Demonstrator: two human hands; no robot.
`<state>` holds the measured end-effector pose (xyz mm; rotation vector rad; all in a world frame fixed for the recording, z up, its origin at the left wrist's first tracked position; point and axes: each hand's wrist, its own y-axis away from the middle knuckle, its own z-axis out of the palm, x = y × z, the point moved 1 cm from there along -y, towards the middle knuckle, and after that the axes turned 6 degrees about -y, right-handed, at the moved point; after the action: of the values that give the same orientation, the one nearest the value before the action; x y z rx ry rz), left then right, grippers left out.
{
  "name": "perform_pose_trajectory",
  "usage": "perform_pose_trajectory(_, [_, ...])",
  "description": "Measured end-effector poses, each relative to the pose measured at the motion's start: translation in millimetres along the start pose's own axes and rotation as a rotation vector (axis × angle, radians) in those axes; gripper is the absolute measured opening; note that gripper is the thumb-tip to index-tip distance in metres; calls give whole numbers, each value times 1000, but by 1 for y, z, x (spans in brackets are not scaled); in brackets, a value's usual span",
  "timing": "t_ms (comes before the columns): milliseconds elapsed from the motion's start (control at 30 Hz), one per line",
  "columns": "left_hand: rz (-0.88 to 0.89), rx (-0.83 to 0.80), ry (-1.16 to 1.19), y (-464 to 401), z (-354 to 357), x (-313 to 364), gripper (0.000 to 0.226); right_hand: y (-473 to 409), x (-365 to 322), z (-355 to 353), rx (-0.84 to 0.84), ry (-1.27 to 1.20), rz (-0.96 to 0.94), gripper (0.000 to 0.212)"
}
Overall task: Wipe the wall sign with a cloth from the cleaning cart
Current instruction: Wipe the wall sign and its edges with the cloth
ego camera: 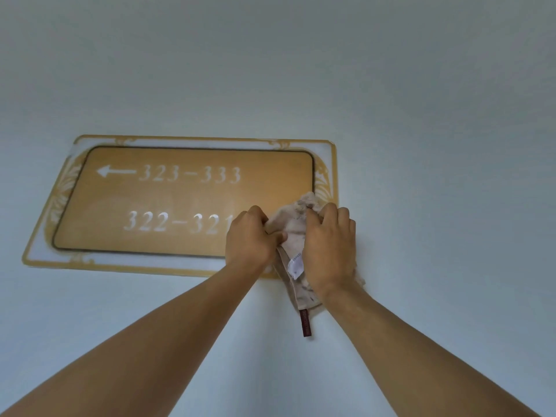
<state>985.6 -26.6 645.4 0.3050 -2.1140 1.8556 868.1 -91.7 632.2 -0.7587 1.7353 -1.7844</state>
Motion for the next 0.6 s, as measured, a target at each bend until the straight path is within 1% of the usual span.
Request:
perform_pose_trajectory(133, [-46, -51, 74, -4, -1, 0, 39, 14, -9, -2, -89, 31, -17, 70])
perform_pose_trajectory(200, [-58, -73, 88, -6, -3, 0, 39, 19, -18, -3, -194, 113, -75, 83])
perform_pose_trajectory(300, [-65, -102, 46, -8, -6, 2, 34, 16, -27, -4, -239, 296, -175, 81])
perform_pose_trajectory(367, [-68, -117, 21, -9, -7, 3, 30, 11, -27, -2, -281, 295, -191, 78])
perform_pose_trajectory(433, [-81, -129, 16, -9, -8, 5, 30, 6, -29, 3, -340, 275, -216, 68])
perform_pose_trajectory(500, [-91, -139, 43, -9, -9, 6, 34, 3, -35, 5, -393, 231, -155, 61])
perform_pose_trajectory(600, [-99, -139, 60, -8, -11, 6, 40, 2, -44, -1, -413, 142, -15, 71])
